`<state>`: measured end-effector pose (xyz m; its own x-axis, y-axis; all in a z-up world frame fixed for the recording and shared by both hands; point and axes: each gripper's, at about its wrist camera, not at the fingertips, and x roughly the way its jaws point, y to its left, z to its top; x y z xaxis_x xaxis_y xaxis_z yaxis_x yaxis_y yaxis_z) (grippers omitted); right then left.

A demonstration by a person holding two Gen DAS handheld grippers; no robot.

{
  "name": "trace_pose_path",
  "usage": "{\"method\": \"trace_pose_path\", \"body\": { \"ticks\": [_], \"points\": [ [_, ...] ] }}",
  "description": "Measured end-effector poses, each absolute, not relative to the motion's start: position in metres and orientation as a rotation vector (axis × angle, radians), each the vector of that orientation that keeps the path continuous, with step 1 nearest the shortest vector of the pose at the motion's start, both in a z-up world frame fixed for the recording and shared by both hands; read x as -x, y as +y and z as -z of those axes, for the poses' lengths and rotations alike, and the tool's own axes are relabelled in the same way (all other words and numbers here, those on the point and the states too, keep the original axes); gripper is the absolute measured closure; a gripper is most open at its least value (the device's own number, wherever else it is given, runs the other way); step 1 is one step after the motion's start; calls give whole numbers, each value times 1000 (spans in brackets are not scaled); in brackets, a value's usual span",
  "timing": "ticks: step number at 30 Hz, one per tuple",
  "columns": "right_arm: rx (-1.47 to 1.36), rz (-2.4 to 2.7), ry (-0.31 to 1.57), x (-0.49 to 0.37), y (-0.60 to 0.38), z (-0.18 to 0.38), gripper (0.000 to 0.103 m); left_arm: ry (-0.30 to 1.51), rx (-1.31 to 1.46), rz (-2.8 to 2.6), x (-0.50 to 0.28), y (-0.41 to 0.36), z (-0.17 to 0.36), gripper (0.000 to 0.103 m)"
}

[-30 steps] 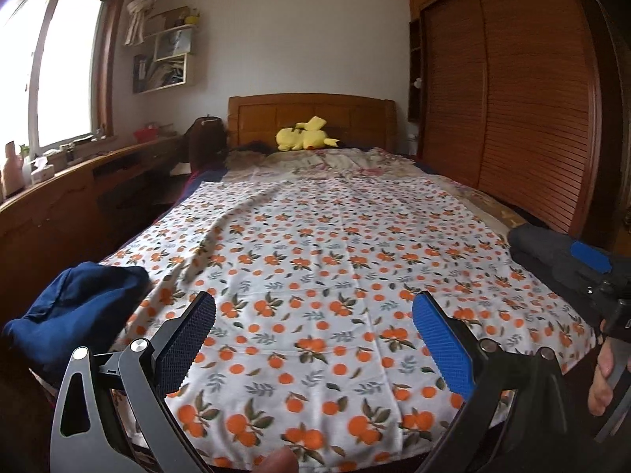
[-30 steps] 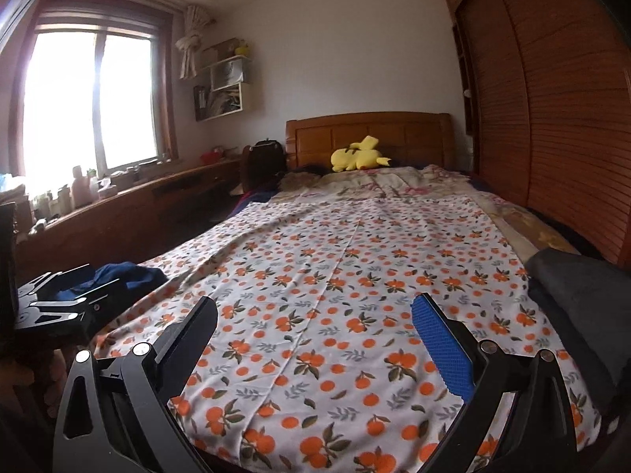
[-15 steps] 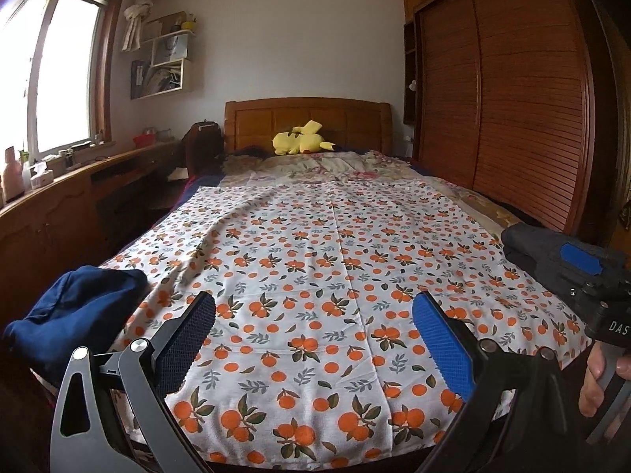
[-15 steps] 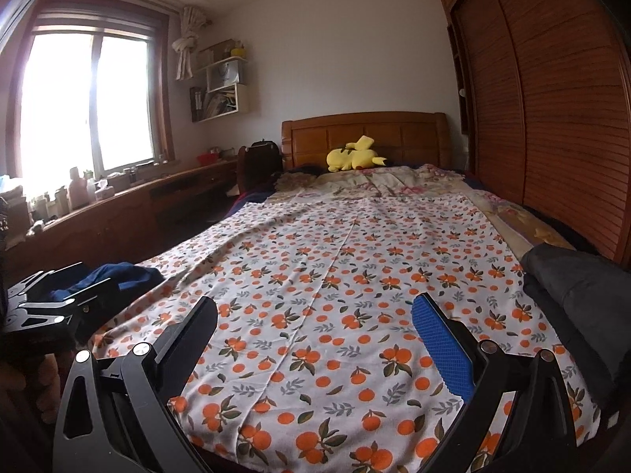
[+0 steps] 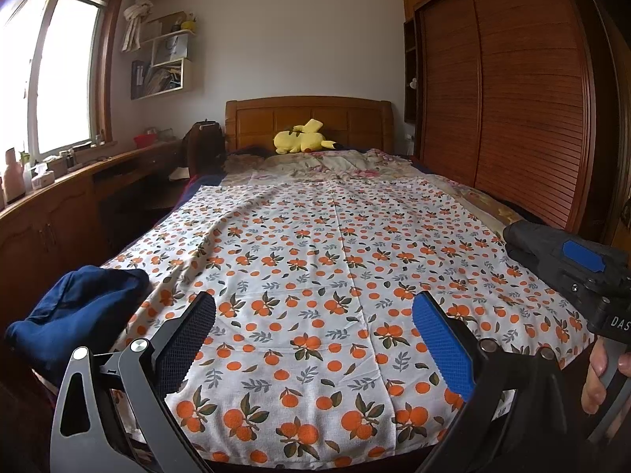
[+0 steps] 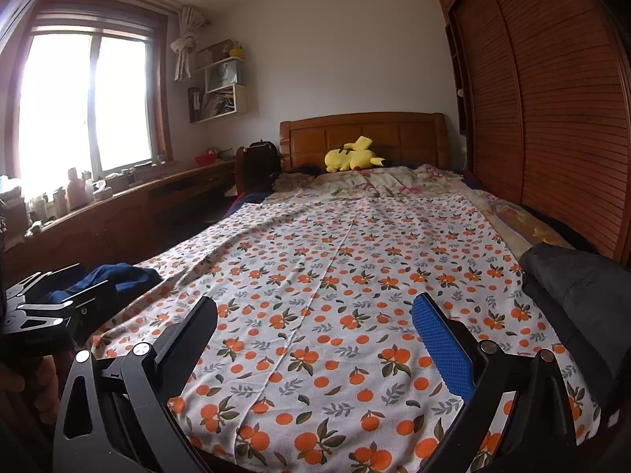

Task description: Fold large clothes

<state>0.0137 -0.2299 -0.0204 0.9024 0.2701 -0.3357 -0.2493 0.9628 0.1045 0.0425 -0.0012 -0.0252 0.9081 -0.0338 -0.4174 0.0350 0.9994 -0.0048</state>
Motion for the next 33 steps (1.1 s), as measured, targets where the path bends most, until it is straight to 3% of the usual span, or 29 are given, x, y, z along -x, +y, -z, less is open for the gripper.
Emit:
{"method": "trace_pose_path", "body": {
  "ticks": [33],
  "points": [
    [-63,-263,354,-15,-229,21,8,421,-8,38,-44,-3,24,2]
  ]
}}
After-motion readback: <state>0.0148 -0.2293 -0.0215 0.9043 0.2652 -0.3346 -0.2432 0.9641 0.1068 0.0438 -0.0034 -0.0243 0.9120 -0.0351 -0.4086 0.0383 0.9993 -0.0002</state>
